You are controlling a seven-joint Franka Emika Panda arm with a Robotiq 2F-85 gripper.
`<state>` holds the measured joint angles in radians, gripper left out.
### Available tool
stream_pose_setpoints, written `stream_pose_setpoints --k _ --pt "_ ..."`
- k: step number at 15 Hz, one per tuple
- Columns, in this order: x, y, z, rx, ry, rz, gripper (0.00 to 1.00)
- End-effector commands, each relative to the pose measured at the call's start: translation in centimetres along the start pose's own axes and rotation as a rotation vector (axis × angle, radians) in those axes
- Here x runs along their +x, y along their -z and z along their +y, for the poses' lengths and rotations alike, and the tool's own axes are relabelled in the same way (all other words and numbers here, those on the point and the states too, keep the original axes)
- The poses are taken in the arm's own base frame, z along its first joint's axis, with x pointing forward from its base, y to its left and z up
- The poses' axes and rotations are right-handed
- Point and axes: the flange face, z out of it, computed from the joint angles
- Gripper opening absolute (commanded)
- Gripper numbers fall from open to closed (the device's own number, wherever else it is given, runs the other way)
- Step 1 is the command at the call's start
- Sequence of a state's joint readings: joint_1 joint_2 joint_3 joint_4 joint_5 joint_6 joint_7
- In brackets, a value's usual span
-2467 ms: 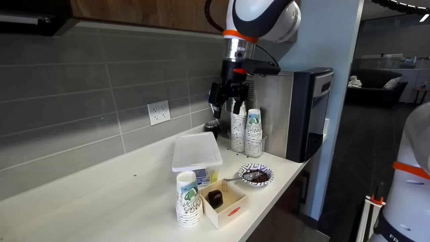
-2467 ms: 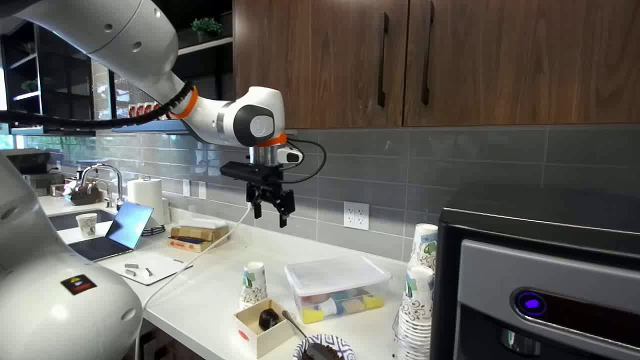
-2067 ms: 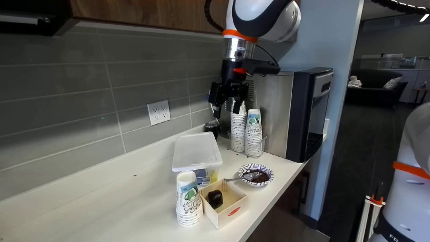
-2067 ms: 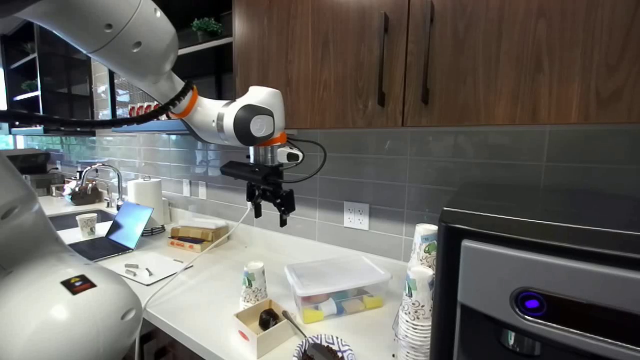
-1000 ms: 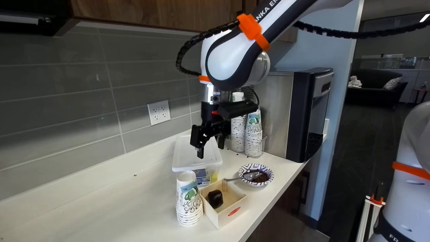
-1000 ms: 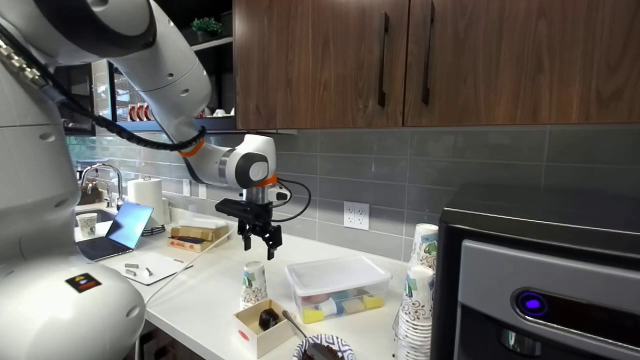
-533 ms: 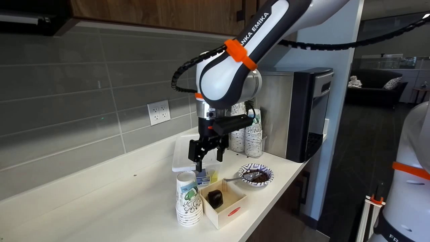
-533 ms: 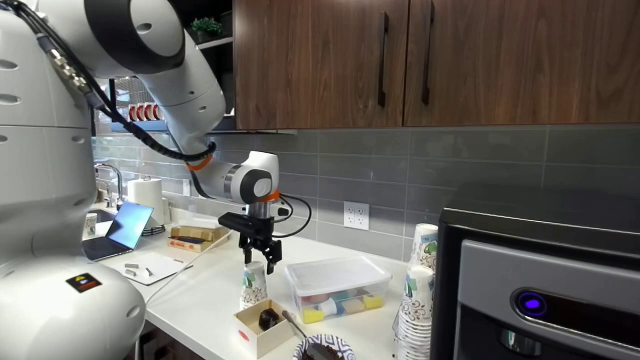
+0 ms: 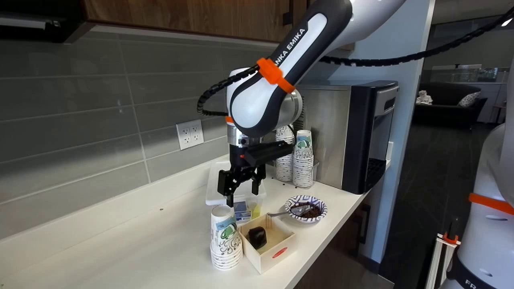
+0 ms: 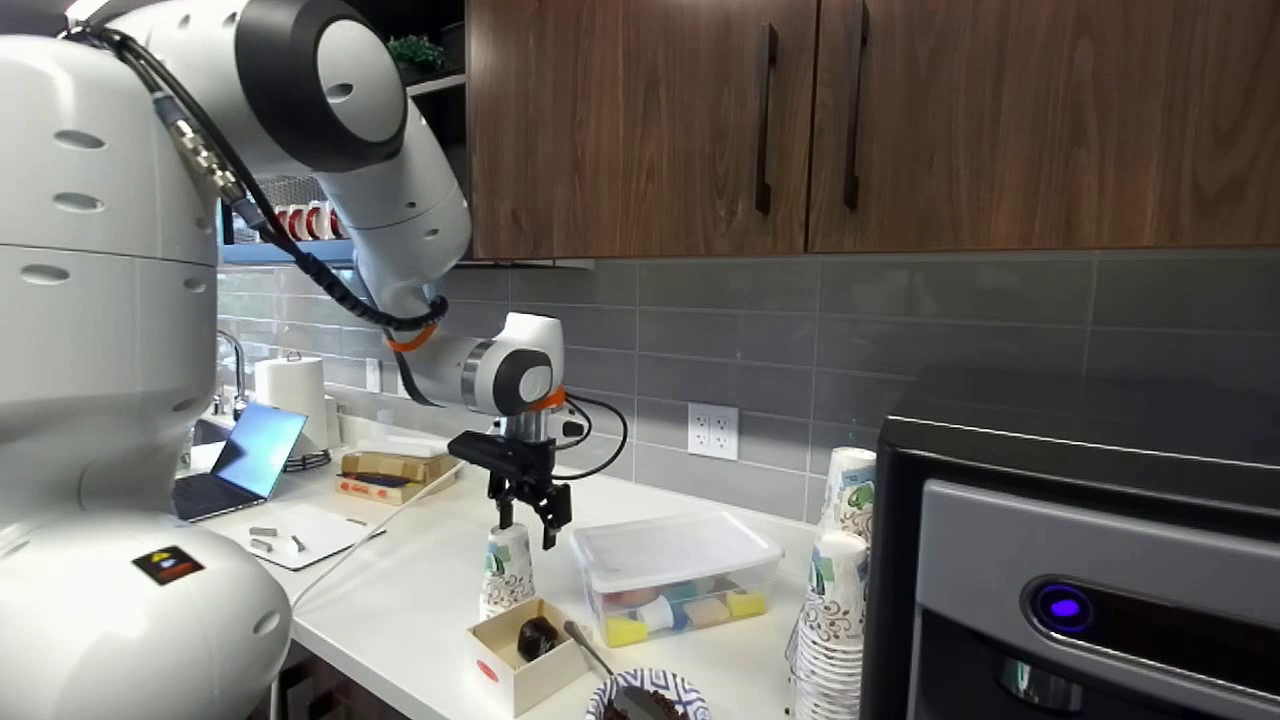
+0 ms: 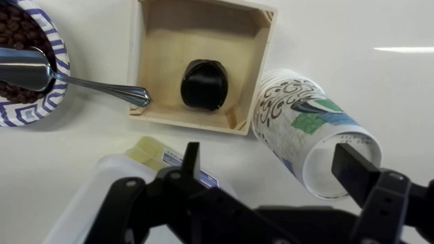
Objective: Move the white cup to the right
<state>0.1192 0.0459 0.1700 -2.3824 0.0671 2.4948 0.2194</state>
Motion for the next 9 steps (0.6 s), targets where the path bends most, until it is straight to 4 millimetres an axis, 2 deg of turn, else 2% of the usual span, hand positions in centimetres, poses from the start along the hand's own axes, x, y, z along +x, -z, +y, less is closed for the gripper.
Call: stream_pose_setpoints --k 1,2,3,9 --pt "1.45 -0.52 -0.58 -0.022 -0.014 0.02 1.0" --pt "1.63 -0.72 -0.62 -0.024 -0.013 0.017 1.0" --pt "1.71 -0.82 -0.75 -0.026 -0.015 0.013 0.82" --pt "1.91 -1.13 -1.16 -0.032 -0.001 0.014 0.35"
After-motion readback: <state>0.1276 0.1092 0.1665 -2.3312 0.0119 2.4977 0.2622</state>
